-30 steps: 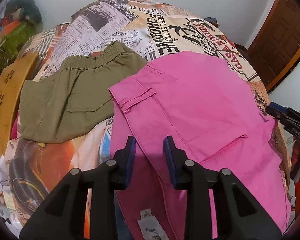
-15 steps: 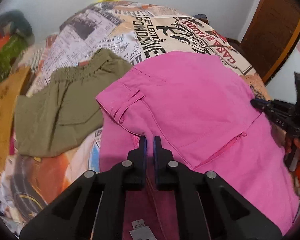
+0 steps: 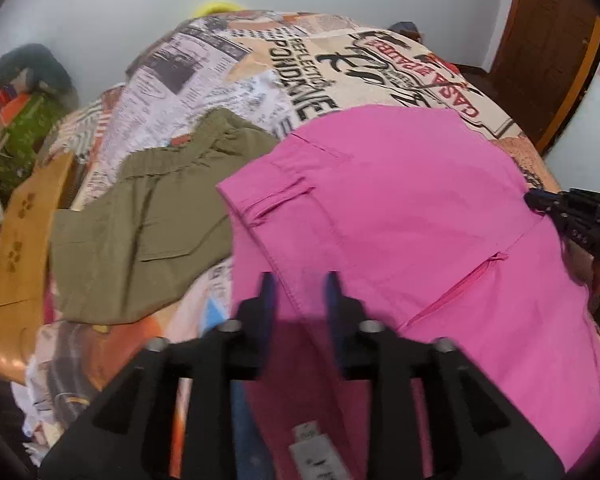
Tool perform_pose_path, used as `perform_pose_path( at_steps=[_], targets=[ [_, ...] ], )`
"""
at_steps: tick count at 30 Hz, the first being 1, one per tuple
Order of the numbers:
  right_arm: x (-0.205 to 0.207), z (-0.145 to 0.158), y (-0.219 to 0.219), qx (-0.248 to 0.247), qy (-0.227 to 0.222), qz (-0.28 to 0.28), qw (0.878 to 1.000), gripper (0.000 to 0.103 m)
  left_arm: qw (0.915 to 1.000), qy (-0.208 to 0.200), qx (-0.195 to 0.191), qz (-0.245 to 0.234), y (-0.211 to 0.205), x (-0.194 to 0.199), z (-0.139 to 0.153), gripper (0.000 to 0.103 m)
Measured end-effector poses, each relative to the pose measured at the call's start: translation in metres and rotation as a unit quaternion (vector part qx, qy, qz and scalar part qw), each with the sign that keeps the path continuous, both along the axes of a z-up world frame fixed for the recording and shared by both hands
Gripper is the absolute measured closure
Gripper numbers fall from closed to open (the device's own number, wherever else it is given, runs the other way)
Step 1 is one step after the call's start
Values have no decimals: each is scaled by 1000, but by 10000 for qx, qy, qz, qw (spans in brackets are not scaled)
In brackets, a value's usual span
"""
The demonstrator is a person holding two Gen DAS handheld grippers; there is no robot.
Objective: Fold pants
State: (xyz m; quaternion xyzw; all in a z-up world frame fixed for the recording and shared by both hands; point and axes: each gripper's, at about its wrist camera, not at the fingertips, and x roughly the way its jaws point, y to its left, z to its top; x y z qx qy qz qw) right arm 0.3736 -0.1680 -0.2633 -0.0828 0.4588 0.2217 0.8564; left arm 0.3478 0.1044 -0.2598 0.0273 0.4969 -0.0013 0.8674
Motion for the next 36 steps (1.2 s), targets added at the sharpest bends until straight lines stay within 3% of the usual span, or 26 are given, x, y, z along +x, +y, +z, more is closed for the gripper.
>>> perform_pose_path(
  at_steps=[1, 6, 8, 10, 17, 27, 36],
  targets=[
    [0, 3, -1, 48, 34, -29, 10000, 96, 10000, -75, -4, 55, 4, -3, 6, 56],
    [0, 34, -4, 373, -54, -105, 9992, 87, 9989, -358, 69, 308, 25, -6, 32, 51],
    [1, 47, -4, 519, -179, -113, 9984, 74, 9979, -469, 99, 445, 34, -1, 42, 45],
    [4, 62, -2, 665, -340, -111, 9971, 58, 9968, -553, 96, 563, 42, 6, 47, 33],
    [29, 76, 19, 607, -753, -49, 9953, 54, 9965, -475, 64, 685, 56, 48, 40, 29],
    [79, 31, 38, 393, -425, 55, 9983, 54, 9987, 52, 87, 497, 56, 86, -24, 29],
    [113, 2, 56, 284, 18, 454, 9986, 54, 9970, 189, -693, 280, 65, 101, -49, 32]
  ],
)
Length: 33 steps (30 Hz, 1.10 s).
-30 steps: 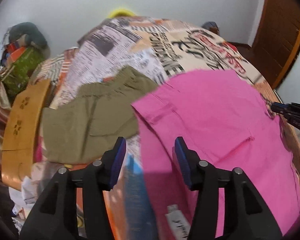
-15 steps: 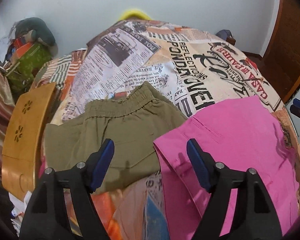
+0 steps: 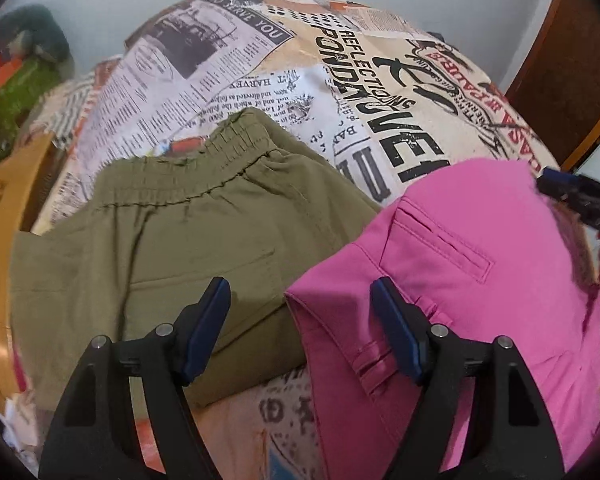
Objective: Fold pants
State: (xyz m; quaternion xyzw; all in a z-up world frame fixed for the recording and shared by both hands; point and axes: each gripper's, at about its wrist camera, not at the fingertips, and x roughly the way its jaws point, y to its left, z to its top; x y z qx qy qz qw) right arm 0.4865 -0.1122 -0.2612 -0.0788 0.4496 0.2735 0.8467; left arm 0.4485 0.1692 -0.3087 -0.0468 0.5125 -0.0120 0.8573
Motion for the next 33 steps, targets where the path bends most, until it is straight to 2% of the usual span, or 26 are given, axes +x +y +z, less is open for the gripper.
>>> perform_pose_path(
  at_steps=[3, 5, 6, 8, 11, 12, 13, 17, 22, 33],
  targets=[
    [4, -10, 5, -47, 34, 81, 10000, 54, 9988, -36, -443, -226, -1, 0, 0, 62],
    [5, -11, 6, -21, -61, 86, 9999, 55, 9993, -91, -287, -234, -7, -1, 2, 64],
    [5, -11, 6, -8, -58, 74, 10000, 55, 9993, -130, -181, -291, -12, -1, 3, 68],
    [9, -11, 7, -13, -64, 1, 10000, 62, 9990, -207, 84, -383, -21, -3, 5, 72],
    [13, -12, 5, -132, -136, -152, 9997, 91, 9985, -225, 330, -383, -25, -3, 6, 86],
    [14, -11, 5, -123, -129, -176, 9997, 97, 9985, -205, 334, -390, -25, -3, 7, 90],
    [14, -10, 3, -67, -132, -211, 9997, 97, 9982, -215, 412, -381, -25, -2, 8, 93],
    [11, 1, 1, -19, -351, -341, 9988, 99, 9956, -346, 800, -340, -30, -2, 22, 96],
    [5, 29, -4, 84, -611, -417, 9972, 100, 9934, -643, 903, -290, -27, -7, 55, 97],
    [-47, 118, -26, 385, -1285, -426, 9900, 100, 9831, -1337, 1188, -390, -53, -52, 142, 97]
  ],
)
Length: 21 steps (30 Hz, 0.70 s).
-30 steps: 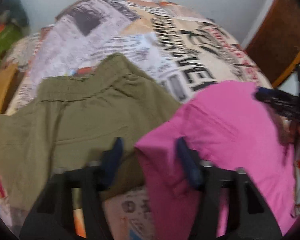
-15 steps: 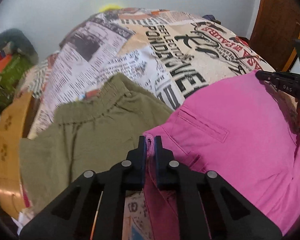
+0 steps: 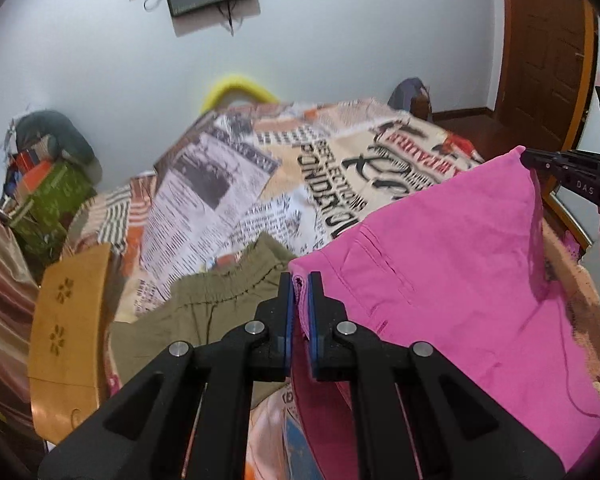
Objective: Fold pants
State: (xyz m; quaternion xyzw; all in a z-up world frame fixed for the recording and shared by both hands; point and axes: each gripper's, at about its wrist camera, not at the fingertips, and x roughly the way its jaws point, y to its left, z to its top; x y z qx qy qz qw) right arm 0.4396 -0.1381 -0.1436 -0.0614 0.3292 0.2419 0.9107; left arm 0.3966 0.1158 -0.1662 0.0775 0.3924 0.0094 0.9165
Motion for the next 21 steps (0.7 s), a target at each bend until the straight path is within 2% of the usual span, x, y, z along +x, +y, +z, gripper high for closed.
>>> perform_pose_path(
  at_steps=[9, 14, 21],
  targets=[
    [-63, 45, -26, 151, -326, 11, 9994, 100, 9995, -297, 14, -90, -20, -66, 45, 97],
    [-96, 49, -37, 230, -330, 5, 9992, 100, 9993, -350, -6, -102, -29, -103, 54, 97],
    [-144, 44, -54, 335, -212, 3, 9992, 100, 9991, -386, -42, -176, -38, -156, 50, 97]
  ],
)
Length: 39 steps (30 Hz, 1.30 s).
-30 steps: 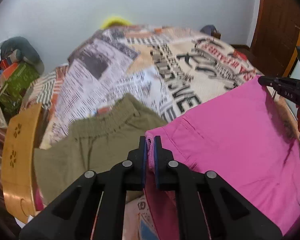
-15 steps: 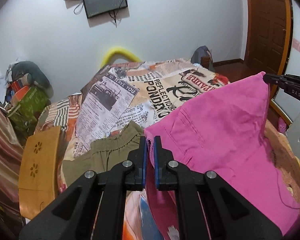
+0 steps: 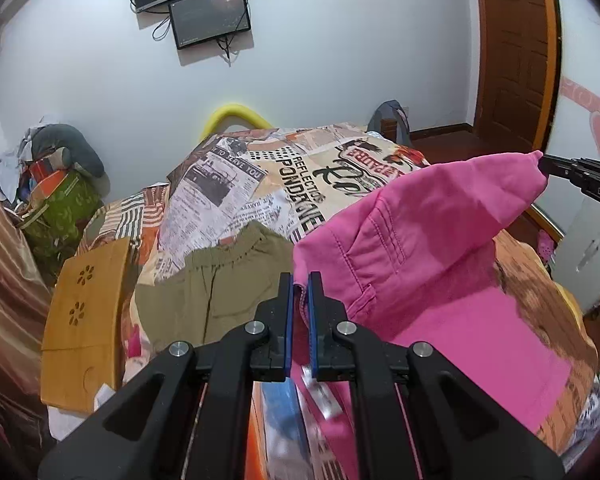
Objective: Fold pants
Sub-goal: 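Lift the pink pants leg and fold it over the other leg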
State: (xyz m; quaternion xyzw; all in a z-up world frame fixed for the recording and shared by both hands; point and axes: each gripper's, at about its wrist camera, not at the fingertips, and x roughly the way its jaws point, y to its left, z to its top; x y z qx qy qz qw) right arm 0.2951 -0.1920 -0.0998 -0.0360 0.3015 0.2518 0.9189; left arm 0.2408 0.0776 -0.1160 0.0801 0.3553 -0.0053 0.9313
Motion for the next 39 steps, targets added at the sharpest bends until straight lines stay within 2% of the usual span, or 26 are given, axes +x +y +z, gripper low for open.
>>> perform_pose_path(
  at_steps=[4, 12, 19, 23, 26, 30, 35, 38, 39],
  targets=[
    [-24, -11, -5, -176, 82, 45, 9998, 100, 9997, 38, 215, -80, -10, -28, -14, 97],
    [-70, -38, -17, -123, 418, 80, 9990, 100, 9995, 246, 143, -166, -17, -82, -51, 97],
    [-101, -80, -21, -532, 728, 45, 9959, 100, 9976, 531, 377, -249, -29, -115, -88, 97],
    [-109, -94, -28, -449, 1000, -53, 9940, 100, 9975, 677, 155, -150, -24, -121, -98, 97],
    [-119, -99, -34, -385, 1107, -118, 9930, 100, 9971, 760, 2, -36, -18, -126, -104, 97],
    [-132, -101, -34, -547, 1149, -124, 9918, 100, 9977, 666, 91, 49, -13, -137, -104, 97],
    [-135, -90, -34, -372, 1154, -93, 9926, 99, 9987, 497, 127, -51, -14, -142, -88, 96],
    [-135, -79, -28, -152, 1130, 52, 9935, 90, 9989, 429, 54, -174, -20, -138, -81, 89],
    [-135, -78, -24, -128, 1108, 95, 9937, 85, 9988, 427, 15, -240, -23, -136, -80, 83]
  ],
)
